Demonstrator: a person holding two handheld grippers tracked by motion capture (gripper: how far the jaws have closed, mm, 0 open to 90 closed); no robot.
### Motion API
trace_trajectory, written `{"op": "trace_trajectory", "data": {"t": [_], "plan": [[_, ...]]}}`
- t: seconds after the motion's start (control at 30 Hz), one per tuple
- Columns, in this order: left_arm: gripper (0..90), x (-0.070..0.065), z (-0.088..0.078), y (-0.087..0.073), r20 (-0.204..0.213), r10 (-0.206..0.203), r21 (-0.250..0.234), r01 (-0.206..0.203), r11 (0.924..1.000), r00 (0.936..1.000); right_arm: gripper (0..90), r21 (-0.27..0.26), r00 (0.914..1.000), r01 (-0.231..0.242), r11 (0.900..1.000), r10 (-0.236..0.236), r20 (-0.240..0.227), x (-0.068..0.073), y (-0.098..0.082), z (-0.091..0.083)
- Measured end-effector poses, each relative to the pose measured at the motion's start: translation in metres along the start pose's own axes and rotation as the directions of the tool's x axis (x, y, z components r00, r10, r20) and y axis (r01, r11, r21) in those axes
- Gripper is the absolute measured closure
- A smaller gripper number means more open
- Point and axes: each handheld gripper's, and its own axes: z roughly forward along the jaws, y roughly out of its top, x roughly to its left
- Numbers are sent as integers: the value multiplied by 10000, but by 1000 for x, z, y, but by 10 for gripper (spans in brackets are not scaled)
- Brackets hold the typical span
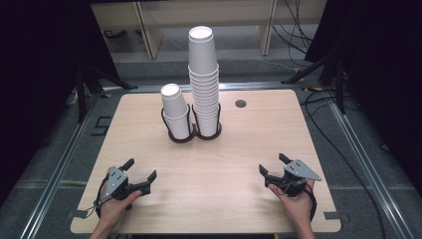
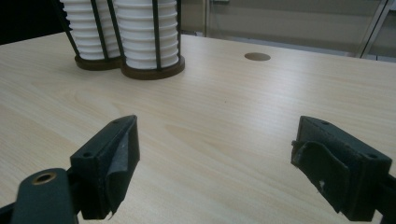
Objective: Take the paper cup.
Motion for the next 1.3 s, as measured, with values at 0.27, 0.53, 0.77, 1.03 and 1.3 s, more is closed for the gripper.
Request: {"op": "trace_trajectory", "data": {"t": [0.27, 0.53, 0.77, 1.03, 1.3], "plan": [[15, -3, 11, 10, 374, 43, -52, -42, 10000, 9993, 151, -389, 9987, 207, 9990, -225, -449, 3, 15, 5], [4, -10, 34, 45, 713, 238, -774, -182, 9968, 9972, 152, -821, 9981, 410, 9958, -446, -421, 10, 46, 11], [4, -21, 61, 90, 1157, 1045, -1191, -907, 9887, 9878, 152, -1513, 9939, 712, 9859, -829, -726, 16, 86, 28], [4, -34, 98, 134, 1609, 1450, -1337, -1240, 9832, 9763, 152, -1925, 9893, 828, 9778, -1039, -1023, 25, 140, 52], [6, -40, 129, 161, 1575, 1893, -1549, -1651, 9740, 9692, 151, -2227, 9798, 996, 9698, -1346, -1479, 34, 183, 76]]}}
